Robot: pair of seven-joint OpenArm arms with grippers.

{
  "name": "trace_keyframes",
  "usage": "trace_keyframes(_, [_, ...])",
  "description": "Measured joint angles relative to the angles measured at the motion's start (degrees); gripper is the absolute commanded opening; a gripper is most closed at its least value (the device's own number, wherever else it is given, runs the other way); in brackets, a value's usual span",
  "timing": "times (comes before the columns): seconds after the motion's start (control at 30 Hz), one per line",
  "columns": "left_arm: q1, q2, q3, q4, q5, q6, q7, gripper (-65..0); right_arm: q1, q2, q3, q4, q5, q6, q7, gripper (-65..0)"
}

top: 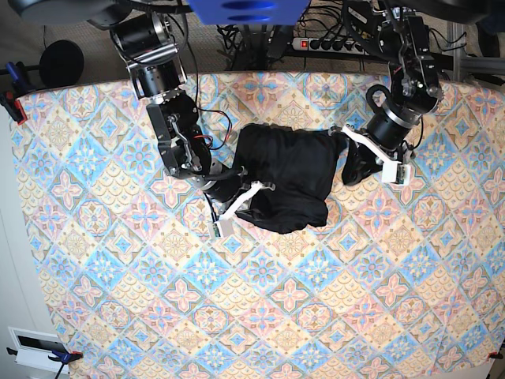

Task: Layout the t-shirt on the table in an organized manner, then fold the t-shirt properly
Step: 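Pull the shirt's edges apart with both grippers to flatten it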

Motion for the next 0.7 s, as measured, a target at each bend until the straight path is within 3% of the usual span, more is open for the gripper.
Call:
trace_keyframes(0.13, [-2.6,1.0,0.4,-1.9,-6.1,0.2,5.3,-65.0,0.0,0.0,-0.2,0.0,0.1,0.0,0.1,-65.0])
trace_keyframes(0.27, [-8.2,4.4,0.4,-9.0,-1.1,0.4,9.6,-65.0,-0.1,0.0,-0.2,0.0,-0.3,0.0,-0.1,-65.0])
trace_keyframes(0.47, [-13.0,6.4,0.9,-23.6,9.3,0.2,10.3,-65.0,-0.1,0.1,-0.2,0.0,-0.3,0.0,-0.1,-65.0])
trace_keyframes(0.7, [-15.2,5.3,0.7,-33.6,6.0,-1.0,6.1,-65.0,-0.1,0.2,-0.3,0.0,-0.2,0.0,0.0,-65.0])
